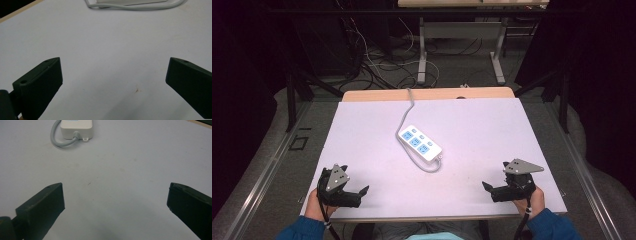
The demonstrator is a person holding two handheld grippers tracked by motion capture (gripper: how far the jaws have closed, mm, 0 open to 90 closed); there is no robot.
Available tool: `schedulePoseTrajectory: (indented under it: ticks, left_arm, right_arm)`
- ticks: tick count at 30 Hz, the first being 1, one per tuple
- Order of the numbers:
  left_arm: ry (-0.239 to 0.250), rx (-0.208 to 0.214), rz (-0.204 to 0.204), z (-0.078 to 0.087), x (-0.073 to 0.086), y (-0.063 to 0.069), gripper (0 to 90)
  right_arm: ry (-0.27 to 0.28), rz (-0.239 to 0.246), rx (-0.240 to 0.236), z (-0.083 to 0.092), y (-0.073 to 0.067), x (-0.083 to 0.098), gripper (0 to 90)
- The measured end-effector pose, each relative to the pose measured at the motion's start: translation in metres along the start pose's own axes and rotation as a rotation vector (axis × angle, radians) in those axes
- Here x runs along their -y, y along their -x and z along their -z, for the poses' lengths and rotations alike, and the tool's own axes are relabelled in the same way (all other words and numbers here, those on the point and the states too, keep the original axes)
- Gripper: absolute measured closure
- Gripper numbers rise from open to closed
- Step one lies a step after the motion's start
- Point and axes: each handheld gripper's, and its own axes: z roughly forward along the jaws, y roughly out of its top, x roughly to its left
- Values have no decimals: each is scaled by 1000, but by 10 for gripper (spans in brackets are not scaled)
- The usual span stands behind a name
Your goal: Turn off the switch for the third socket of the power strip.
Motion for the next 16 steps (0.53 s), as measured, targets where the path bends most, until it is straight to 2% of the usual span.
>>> schedulePoseTrajectory:
  ticks: [2,10,13,14,16]
  left_arm:
    - [-2,0,-3,0,0,0,8]
    - [2,-5,-5,-1,0,0,7]
    - [-1,-4,-6,0,0,0,7]
    - [3,-7,-7,-1,0,0,7]
    - [1,-6,-6,-1,0,0,7]
  right_arm:
    - [8,4,13,0,0,1,6]
    - [-8,8,2,0,-1,2,3]
    - [-11,25,8,0,-1,2,2]
    - [-7,7,11,0,-2,2,2]
    - [0,15,8,1,-2,1,2]
